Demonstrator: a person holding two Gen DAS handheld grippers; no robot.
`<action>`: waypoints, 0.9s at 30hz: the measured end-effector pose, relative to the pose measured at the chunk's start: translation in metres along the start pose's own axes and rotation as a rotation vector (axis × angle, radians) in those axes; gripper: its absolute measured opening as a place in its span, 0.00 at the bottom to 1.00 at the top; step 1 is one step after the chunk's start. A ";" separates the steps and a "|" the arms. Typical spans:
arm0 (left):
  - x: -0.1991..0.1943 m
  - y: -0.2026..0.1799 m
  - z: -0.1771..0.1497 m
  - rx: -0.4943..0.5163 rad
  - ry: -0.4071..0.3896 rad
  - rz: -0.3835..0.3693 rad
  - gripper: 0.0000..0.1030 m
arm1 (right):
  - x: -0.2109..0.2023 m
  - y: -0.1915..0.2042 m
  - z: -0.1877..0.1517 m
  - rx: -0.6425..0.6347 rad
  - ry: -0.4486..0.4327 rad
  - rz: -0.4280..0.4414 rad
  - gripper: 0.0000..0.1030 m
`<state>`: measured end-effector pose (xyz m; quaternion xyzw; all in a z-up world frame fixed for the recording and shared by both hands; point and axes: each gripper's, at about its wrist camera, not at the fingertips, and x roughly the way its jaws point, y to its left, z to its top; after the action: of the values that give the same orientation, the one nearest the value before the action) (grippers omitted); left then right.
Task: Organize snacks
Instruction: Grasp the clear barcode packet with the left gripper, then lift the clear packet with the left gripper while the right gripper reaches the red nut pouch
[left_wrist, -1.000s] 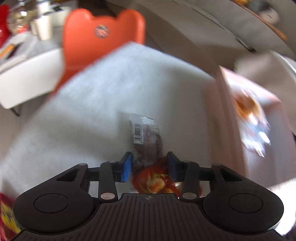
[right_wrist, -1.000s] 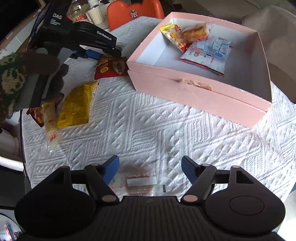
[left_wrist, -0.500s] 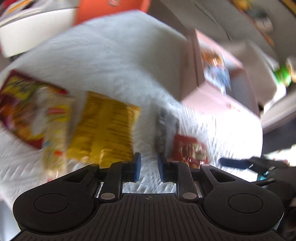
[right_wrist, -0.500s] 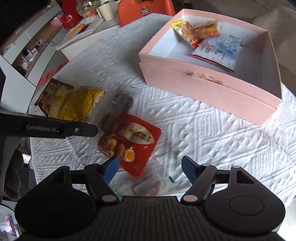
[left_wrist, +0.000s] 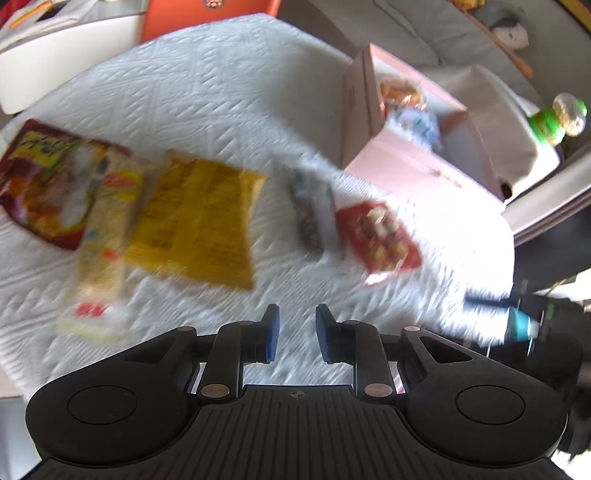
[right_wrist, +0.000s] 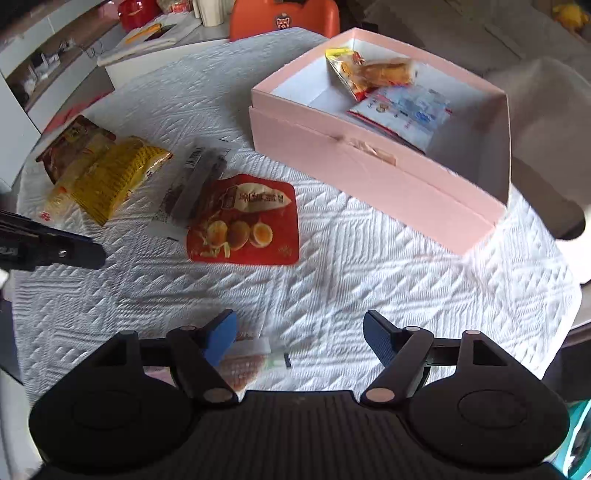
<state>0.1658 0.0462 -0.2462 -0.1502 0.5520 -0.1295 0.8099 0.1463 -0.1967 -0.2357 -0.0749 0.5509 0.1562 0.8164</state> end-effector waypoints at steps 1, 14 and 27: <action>0.002 -0.004 0.006 -0.005 -0.021 -0.009 0.24 | -0.002 -0.002 -0.004 0.021 0.017 0.016 0.74; 0.062 -0.052 0.063 0.192 -0.035 0.173 0.48 | 0.003 0.041 -0.045 0.032 0.009 0.051 0.93; 0.020 -0.023 0.000 0.112 0.036 0.178 0.40 | 0.007 0.047 -0.041 -0.124 0.071 0.041 0.98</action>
<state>0.1716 0.0170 -0.2547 -0.0527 0.5697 -0.0901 0.8152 0.0970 -0.1633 -0.2551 -0.1196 0.5702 0.2038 0.7868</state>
